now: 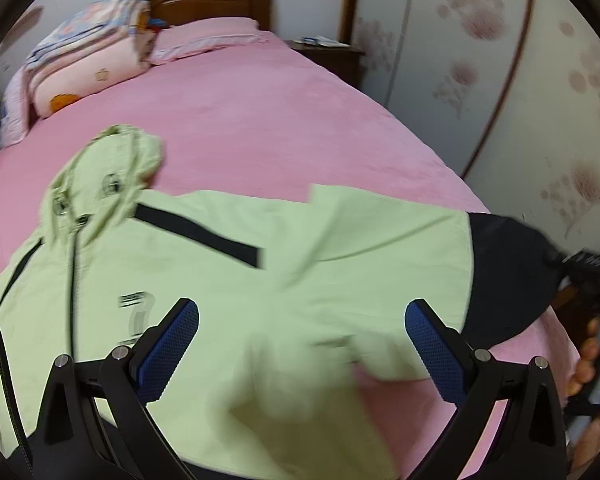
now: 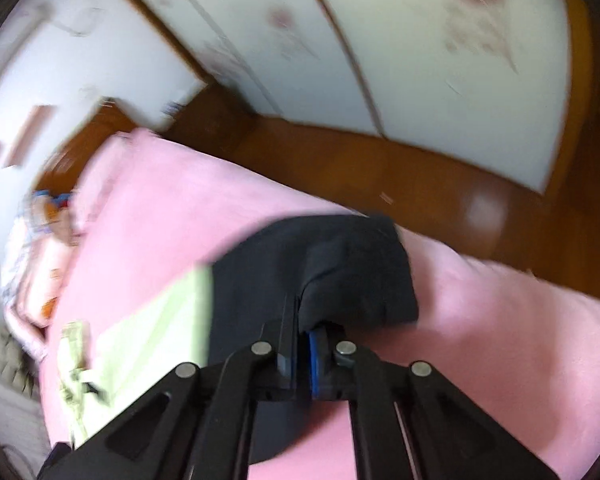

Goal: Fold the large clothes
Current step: 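Reach the right tool to the black sleeve cuff and grasp it, then carry the held sleeve across the jacket body with the right tool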

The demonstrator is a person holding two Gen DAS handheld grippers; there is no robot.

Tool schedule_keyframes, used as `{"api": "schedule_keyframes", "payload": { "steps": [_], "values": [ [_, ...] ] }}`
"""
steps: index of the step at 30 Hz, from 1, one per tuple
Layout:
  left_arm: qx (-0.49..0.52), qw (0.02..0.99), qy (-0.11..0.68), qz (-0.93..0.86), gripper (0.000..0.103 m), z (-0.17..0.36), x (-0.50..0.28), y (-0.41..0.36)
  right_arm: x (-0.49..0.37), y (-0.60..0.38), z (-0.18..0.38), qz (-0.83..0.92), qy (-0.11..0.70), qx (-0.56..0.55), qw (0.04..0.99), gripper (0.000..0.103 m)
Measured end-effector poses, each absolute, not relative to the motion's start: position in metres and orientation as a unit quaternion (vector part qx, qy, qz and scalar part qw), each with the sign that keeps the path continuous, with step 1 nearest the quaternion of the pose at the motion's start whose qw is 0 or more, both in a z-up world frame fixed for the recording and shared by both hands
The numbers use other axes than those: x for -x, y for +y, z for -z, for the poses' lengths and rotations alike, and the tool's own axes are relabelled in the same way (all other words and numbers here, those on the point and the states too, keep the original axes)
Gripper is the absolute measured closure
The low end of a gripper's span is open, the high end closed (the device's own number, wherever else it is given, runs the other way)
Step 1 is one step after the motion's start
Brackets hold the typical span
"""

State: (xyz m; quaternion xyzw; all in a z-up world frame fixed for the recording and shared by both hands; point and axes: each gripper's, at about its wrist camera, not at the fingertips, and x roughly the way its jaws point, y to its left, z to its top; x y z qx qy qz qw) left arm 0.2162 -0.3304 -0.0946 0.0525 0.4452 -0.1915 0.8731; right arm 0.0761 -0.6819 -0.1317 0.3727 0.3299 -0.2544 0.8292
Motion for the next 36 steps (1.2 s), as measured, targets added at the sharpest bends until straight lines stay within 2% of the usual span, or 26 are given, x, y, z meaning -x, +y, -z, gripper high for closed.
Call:
{"api": "schedule_keyframes", "payload": {
  "steps": [5,10,15,21,24,26,28,36],
  "values": [
    [-0.023,0.885,0.439,0.152,0.000,0.072,-0.219,-0.260,-0.107,-0.596,0.045,0.144,0.280,-0.301,0.900,0.099],
    [-0.002,0.895,0.431,0.109,0.000,0.056,-0.218,-0.189,-0.147,-0.486,0.002,0.032,0.283,-0.218,0.933,0.099],
    [0.016,0.897,0.436,0.072,0.000,0.062,-0.217,-0.127,-0.183,-0.382,0.032,-0.030,0.345,-0.142,0.927,0.099],
    [0.036,0.878,0.474,0.054,0.000,0.092,-0.220,-0.085,-0.196,-0.300,0.119,-0.040,0.439,-0.043,0.897,0.096],
    [0.046,0.870,0.487,0.064,0.000,0.104,-0.221,-0.078,-0.190,-0.291,0.149,-0.037,0.475,-0.022,0.879,0.085],
    [0.053,0.864,0.495,0.074,0.000,0.110,-0.222,-0.079,-0.183,-0.294,0.155,-0.035,0.481,-0.024,0.876,0.070],
    [0.064,0.858,0.500,0.093,0.000,0.114,-0.223,-0.084,-0.174,-0.296,0.149,-0.035,0.474,-0.028,0.879,0.062],
    [0.059,0.848,0.502,0.157,0.000,0.117,-0.220,-0.129,-0.144,-0.300,0.106,-0.035,0.428,-0.041,0.902,0.059]
  ]
}}
